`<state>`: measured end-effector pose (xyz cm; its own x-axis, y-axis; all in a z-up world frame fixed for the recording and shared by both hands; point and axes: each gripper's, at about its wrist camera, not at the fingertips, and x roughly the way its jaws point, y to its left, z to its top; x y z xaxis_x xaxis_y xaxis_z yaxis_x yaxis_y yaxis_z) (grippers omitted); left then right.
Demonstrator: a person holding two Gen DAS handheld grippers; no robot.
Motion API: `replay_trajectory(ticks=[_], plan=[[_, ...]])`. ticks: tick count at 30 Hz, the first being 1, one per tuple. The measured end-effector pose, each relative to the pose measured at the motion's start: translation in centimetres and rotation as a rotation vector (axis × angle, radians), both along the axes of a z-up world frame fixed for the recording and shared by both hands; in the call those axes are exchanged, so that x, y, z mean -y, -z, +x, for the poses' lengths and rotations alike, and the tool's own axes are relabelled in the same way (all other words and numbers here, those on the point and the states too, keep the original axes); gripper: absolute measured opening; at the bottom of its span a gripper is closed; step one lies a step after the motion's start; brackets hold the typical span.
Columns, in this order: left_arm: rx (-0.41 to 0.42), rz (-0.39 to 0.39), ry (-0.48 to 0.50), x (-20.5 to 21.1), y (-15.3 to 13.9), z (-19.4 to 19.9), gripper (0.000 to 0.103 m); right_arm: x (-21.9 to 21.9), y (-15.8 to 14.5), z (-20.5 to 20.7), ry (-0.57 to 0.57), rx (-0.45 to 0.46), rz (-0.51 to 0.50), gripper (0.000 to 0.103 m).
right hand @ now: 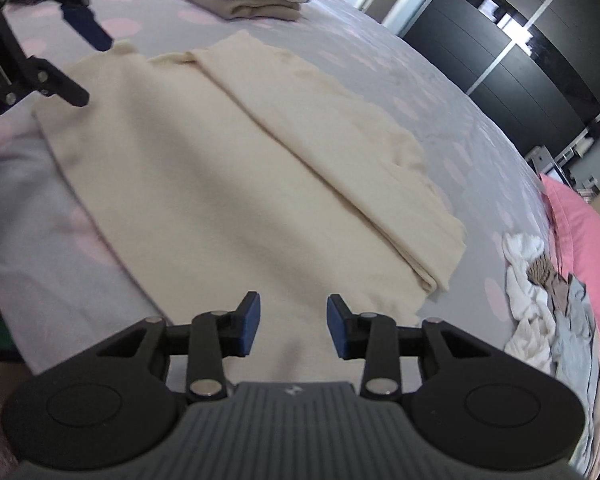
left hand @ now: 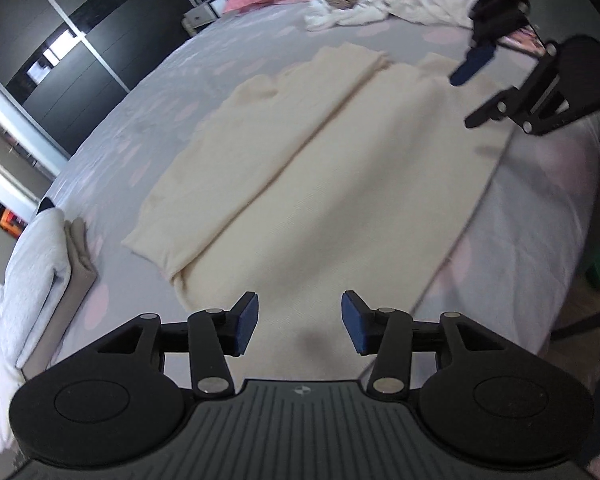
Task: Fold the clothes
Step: 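Grasp the hem with both tools and lift it, folding toward the collar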
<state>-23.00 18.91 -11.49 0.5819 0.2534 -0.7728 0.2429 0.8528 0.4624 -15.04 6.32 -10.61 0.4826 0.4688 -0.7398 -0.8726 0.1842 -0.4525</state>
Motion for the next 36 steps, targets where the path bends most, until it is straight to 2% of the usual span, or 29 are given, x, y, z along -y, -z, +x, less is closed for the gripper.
replay_trajectory(ticks=[6, 10, 13, 22, 28, 32, 36], plan=[[-0.153, 0.238, 0.154, 2.6, 4.6, -1.7, 0.045, 0.5, 2.5, -3.4, -0.191, 0.139, -0.144, 0.043], [-0.168, 0.394, 0.231, 2.8, 6.7, -3.0, 0.049, 1.5, 4.5, -4.8, -0.284, 0.254, -0.251, 0.043], [-0.202, 0.47, 0.213, 2.2, 7.9, -3.2, 0.049, 2.7, 5.8, -5.0, -0.323, 0.342, -0.304, 0.043], [-0.209, 0.538, 0.245, 2.0, 9.9, -3.2, 0.048, 3.7, 7.1, -3.1, -0.266, 0.41, -0.375, 0.043], [-0.204, 0.532, 0.199, 1.4, 9.8, -2.8, 0.048, 4.7, 8.6, -2.9, -0.288, 0.525, -0.464, 0.043], [-0.197, 0.586, 0.229, 2.1, 10.5, -2.5, 0.048, 4.4, 9.1, -3.0, -0.32, 0.562, -0.471, 0.041], [-0.17, 0.597, 0.225, 1.9, 10.8, -2.0, 0.048, 4.1, 9.2, -2.8, -0.317, 0.6, -0.44, 0.041]])
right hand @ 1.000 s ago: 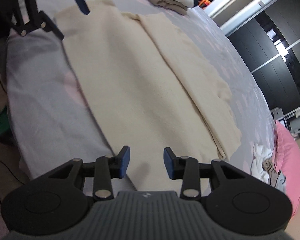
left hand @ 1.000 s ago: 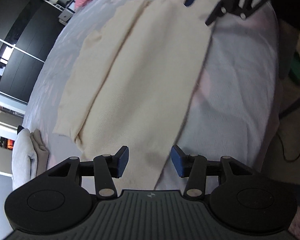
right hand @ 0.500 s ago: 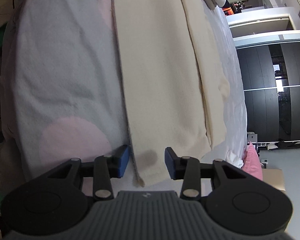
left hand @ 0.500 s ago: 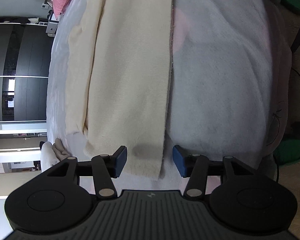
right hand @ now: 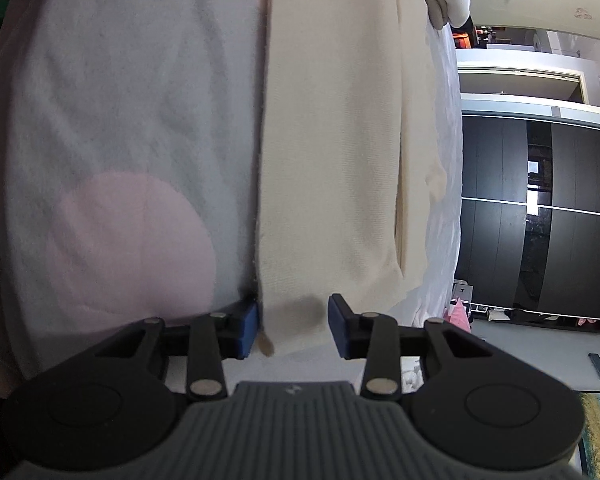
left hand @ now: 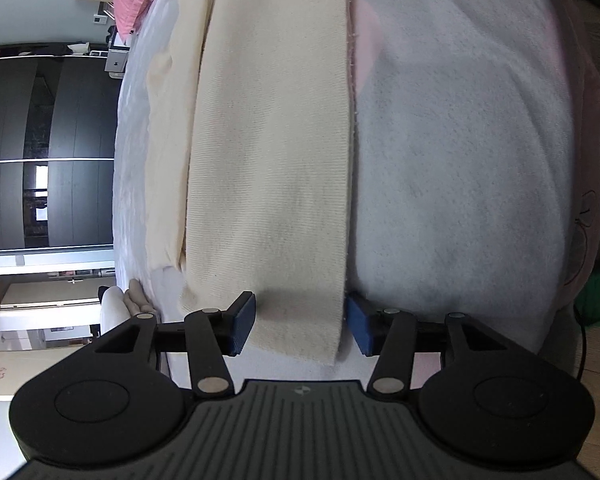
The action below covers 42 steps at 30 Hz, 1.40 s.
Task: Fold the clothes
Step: 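Grasp the hem with both tools and lift it, folding toward the collar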
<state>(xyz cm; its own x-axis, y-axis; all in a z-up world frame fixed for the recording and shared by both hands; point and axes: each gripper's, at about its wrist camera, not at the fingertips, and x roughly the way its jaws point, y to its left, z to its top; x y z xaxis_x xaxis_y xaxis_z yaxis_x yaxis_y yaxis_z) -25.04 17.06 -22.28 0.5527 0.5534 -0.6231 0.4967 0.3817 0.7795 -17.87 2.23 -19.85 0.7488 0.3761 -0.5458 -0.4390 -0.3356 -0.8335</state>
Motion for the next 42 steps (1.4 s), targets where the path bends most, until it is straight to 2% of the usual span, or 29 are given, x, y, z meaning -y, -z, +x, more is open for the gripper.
replay_trajectory(ticks=[1, 4, 6, 8, 11, 14, 16, 20, 24, 27, 31, 35, 42], plan=[[0.009, 0.002, 0.002, 0.0, 0.1, 0.0, 0.048, 0.0, 0.2, 0.0, -0.008, 0.013, 0.005, 0.04], [0.035, 0.018, 0.019, 0.1, 0.6, -0.3, 0.047, 0.1, 0.8, -0.4, -0.023, 0.025, -0.017, 0.02], [0.06, 0.023, 0.016, 0.1, 0.5, -0.3, 0.044, 0.2, 1.3, -0.6, -0.041, 0.052, -0.029, 0.017], [0.1, 0.028, -0.004, -0.1, 0.1, 0.0, 0.025, 0.1, 1.2, -0.5, -0.035, 0.064, -0.018, 0.014], [0.153, -0.028, -0.062, -0.4, -1.6, 0.7, 0.012, 0.0, 0.8, -0.2, -0.022, 0.074, 0.004, 0.008], [0.222, -0.106, -0.112, -0.3, -4.0, 0.9, 0.006, 0.2, 0.0, -0.3, -0.02, 0.084, 0.04, 0.007], [0.267, -0.158, -0.145, -0.2, -5.6, 1.1, 0.006, -0.3, -1.0, 0.1, -0.007, 0.091, 0.093, 0.006], [0.42, -0.275, -0.25, -1.2, -9.4, 1.8, 0.002, -1.5, -3.8, 1.4, 0.045, 0.118, 0.239, 0.006], [0.539, -0.315, -0.292, -2.0, -12.4, 2.4, 0.002, -2.8, -6.5, 3.2, 0.106, 0.144, 0.384, 0.005], [0.596, -0.34, -0.311, -2.8, -14.4, 3.2, 0.002, -3.8, -8.3, 4.4, 0.134, 0.167, 0.462, 0.005], [0.6, -0.391, -0.336, -4.8, -16.6, 5.0, 0.001, -4.9, -11.0, 6.1, 0.174, 0.146, 0.522, 0.005], [0.592, -0.407, -0.353, -7.9, -17.7, 7.4, 0.001, -6.3, -13.1, 8.3, 0.196, 0.117, 0.549, 0.005], [0.563, -0.438, -0.391, -12.1, -18.2, 12.1, 0.001, -9.4, -14.6, 12.5, 0.178, 0.129, 0.542, 0.005]])
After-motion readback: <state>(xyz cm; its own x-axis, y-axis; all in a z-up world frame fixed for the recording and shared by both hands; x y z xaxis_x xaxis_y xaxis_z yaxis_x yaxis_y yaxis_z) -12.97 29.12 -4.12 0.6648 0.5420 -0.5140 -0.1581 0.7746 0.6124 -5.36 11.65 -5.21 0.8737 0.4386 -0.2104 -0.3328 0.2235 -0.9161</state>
